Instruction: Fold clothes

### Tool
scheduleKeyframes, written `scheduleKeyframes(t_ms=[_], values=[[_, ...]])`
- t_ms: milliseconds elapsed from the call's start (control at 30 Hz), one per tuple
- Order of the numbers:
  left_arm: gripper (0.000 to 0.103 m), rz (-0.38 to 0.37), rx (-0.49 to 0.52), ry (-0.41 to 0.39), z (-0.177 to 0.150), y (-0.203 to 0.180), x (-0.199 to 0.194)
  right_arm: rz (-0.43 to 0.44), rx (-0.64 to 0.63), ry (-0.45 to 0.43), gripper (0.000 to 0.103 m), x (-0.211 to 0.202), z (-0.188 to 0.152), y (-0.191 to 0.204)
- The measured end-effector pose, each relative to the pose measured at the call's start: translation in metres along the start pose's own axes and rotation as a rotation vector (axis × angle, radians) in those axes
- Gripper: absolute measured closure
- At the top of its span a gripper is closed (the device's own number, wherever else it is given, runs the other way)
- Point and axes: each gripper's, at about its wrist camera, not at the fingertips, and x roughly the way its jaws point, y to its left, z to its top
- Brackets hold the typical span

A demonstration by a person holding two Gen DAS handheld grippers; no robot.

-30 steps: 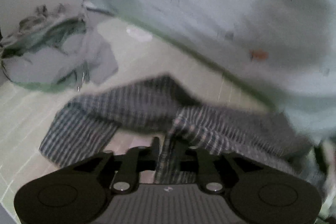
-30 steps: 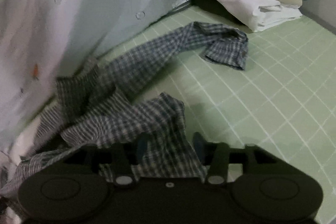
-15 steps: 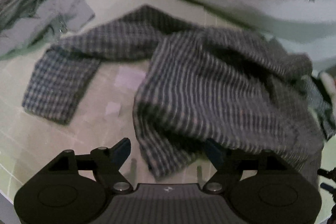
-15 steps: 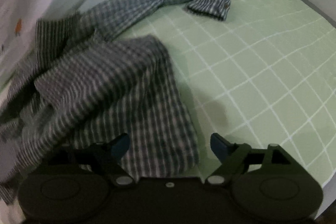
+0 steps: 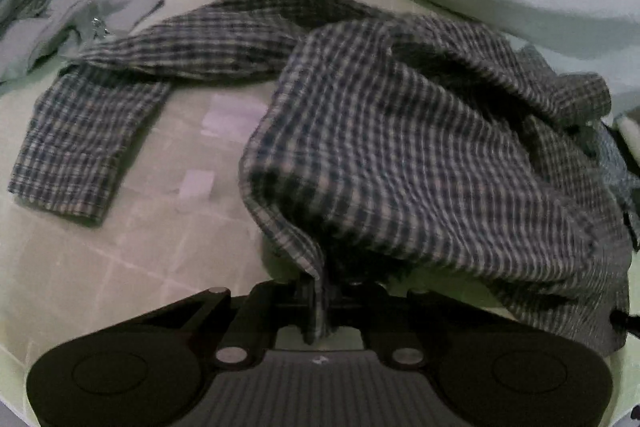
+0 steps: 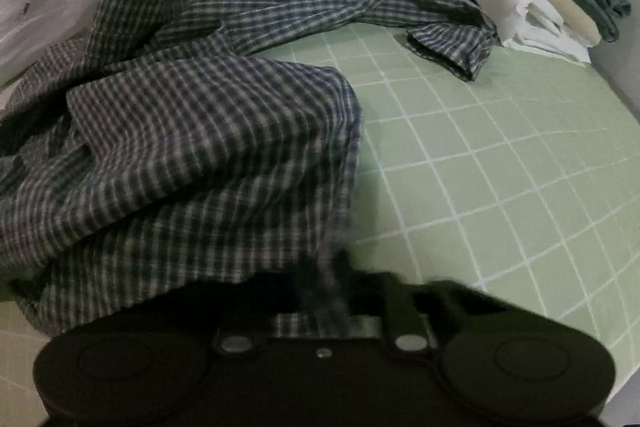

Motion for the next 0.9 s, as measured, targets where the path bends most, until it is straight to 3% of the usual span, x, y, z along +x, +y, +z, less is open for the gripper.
scheduleKeyframes(t_ms=[200,400,500,567,667,733,767,800,833,900], values=[[0.100,-0.006,-0.003,-0.091,0.002,0.007,-0.052,0.009,-0.038,-0.054,0.101,-0.038,0.003,-0.017],[0.100,-0.110,-0.027,-0.239,0.012,0.011,-0.151,0.133,0.069,-0.143,0.102,-0.111,0.015,-0.059],[0.100,-0.141,-0.055,-0.256,0.009,0.014,-0.170,0.126,0.077,-0.136,0.102,-0.120,0.011,-0.070],[0.098,-0.091,-0.068,-0.185,0.002,0.018,-0.153,0.095,0.049,-0.077,0.101,-0.106,0.002,-0.069],[0.096,0.077,-0.090,-0.014,-0.017,0.024,-0.106,0.022,-0.020,0.034,0.099,-0.077,-0.016,-0.060],[0.093,0.178,-0.090,0.062,-0.030,0.026,-0.085,-0.029,-0.069,0.063,0.084,-0.067,-0.024,-0.051],[0.091,0.211,-0.089,0.078,-0.034,0.026,-0.081,-0.053,-0.092,0.076,0.078,-0.062,-0.028,-0.046],[0.088,0.231,-0.088,0.079,-0.036,0.024,-0.080,-0.058,-0.091,0.064,0.064,-0.063,-0.027,-0.045],[0.080,0.242,-0.088,0.069,-0.036,0.022,-0.080,-0.062,-0.090,0.052,0.057,-0.063,-0.026,-0.043],[0.061,0.243,-0.086,0.030,-0.031,0.016,-0.084,-0.072,-0.095,0.026,0.052,-0.063,-0.021,-0.041]])
